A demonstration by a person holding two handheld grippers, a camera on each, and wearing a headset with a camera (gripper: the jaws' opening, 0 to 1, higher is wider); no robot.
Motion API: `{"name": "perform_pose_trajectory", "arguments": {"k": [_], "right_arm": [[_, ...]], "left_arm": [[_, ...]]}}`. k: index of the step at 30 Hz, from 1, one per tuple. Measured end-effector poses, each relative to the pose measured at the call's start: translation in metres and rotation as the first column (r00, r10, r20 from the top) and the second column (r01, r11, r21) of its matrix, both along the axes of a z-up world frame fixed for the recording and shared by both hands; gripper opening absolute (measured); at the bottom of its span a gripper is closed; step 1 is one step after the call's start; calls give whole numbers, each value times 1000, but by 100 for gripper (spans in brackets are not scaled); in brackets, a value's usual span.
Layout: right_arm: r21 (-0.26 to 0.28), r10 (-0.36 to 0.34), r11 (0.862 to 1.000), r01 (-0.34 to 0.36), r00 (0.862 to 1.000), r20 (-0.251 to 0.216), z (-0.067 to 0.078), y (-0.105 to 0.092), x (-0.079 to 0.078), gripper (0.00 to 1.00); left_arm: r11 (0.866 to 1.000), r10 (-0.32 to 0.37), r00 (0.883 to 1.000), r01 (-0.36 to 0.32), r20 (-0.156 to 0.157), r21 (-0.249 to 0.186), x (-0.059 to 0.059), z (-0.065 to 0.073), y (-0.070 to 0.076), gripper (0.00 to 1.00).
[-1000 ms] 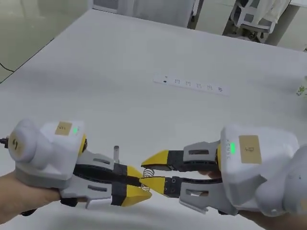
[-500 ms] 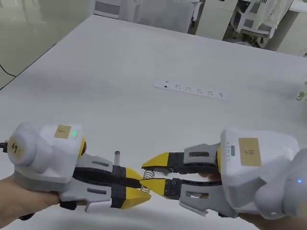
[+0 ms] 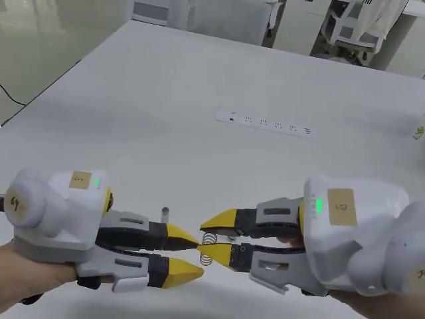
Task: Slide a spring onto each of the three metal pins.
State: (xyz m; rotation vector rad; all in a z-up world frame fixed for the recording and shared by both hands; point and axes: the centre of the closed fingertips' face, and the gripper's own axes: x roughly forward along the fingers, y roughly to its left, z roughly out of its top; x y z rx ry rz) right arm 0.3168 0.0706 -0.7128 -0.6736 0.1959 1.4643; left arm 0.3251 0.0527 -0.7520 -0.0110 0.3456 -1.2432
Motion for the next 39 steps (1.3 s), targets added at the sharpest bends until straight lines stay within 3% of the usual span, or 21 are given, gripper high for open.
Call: {"name": "perform_pose_trajectory", "arguments": {"k": [12,20,28,39], "right_arm": [[16,-42,999,42,999,4,-1,-2,14,7],[15,-58,998,58,998,6,-5,-3,19,7],[14,-76,997,76,997,4,-10,-5,23,7],[19,-94,995,94,996,3,-17,0,26,7]], "left_arm": [[997,70,997,-70,-21,17,3,-8,19,33],[991,133,991,-132,-27,30,4,-13,41,52],[977,210,977,-209,-21,30,9,-12,61,80],[959,281,959,-279,-32,39,10,-16,85,98]]}}
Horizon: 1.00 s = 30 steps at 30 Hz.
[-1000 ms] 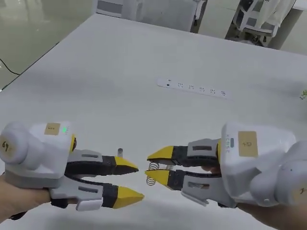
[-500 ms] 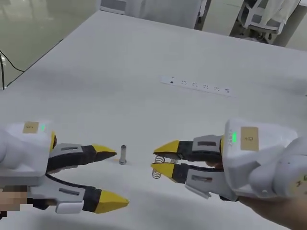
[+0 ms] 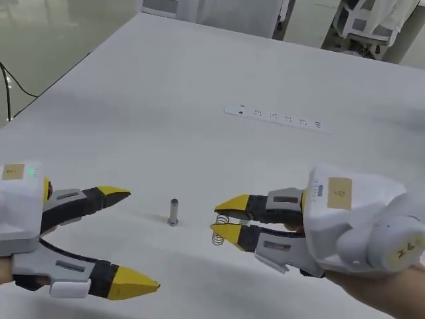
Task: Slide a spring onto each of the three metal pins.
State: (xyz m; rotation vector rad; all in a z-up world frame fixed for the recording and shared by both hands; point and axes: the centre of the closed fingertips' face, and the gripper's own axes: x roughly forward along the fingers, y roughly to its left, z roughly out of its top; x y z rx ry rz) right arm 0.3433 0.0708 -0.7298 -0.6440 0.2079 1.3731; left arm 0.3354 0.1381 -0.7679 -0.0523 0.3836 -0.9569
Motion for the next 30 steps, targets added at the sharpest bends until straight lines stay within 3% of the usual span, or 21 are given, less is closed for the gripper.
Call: {"name": "perform_pose_trajectory", "arguments": {"k": [13,30], "right_arm": [[5,12,1000,-12,1000,7,-4,20,10,7],[69,-34,997,34,999,-2,4,56,48,7]], "left_arm": [[999,37,999,-37,2,-9,1,3,12,98],[998,57,998,-57,-1,-11,4,3,20,98]]}}
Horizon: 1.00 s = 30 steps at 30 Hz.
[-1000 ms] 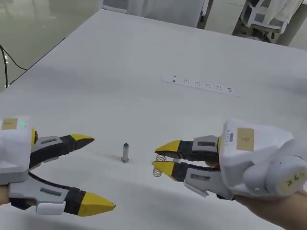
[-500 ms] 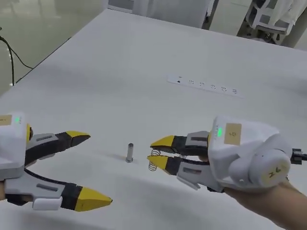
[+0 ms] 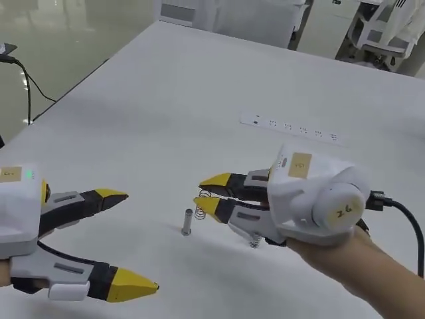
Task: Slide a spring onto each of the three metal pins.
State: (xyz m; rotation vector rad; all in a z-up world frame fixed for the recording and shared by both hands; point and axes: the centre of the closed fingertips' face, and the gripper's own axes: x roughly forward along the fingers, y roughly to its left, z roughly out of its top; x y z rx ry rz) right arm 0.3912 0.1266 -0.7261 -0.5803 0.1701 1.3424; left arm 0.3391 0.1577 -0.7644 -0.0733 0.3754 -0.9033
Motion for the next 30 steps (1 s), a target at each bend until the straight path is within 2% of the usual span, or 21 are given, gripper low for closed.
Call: {"name": "perform_pose_trajectory", "arguments": {"k": [13,23,30], "right_arm": [[10,-18,1000,18,999,-28,4,17,16,7],[-27,-33,999,32,998,-61,-11,15,21,7],[-33,-34,999,32,997,-74,-16,18,22,7]], "left_arm": [[1000,6,1000,-6,4,-7,1,2,2,98],[1000,6,1000,-5,5,-13,1,3,1,98],[1000,10,1000,-10,2,-13,1,2,3,98]]}}
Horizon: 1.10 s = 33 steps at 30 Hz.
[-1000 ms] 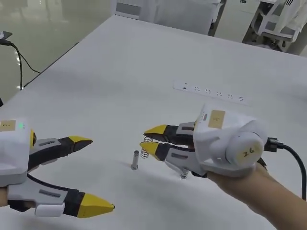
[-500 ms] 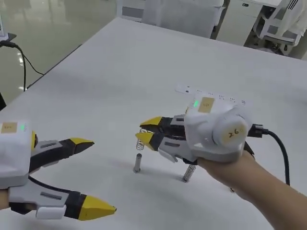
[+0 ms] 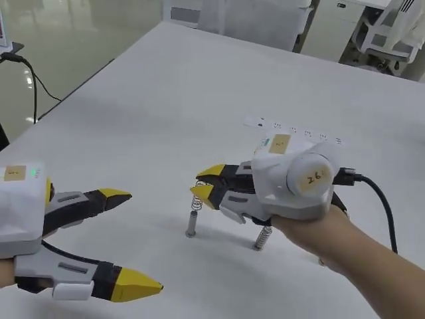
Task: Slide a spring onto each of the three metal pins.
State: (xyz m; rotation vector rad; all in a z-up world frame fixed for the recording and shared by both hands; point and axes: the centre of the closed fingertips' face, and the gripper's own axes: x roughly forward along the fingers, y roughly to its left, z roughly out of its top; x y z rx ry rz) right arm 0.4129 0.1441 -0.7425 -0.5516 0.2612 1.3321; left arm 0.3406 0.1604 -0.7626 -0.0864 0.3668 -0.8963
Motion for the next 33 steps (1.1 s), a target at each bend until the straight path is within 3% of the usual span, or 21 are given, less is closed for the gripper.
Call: {"name": "perform_pose_trajectory", "arguments": {"k": [20,33], "right_arm": [[-42,15,999,-15,1000,-2,-20,3,-1,7],[-70,10,997,-11,1000,-27,-46,3,-1,8]], "left_arm": [[1000,14,1000,-14,-5,2,-1,-2,4,97],[1000,20,1000,-20,-7,0,-1,-3,5,97]]}}
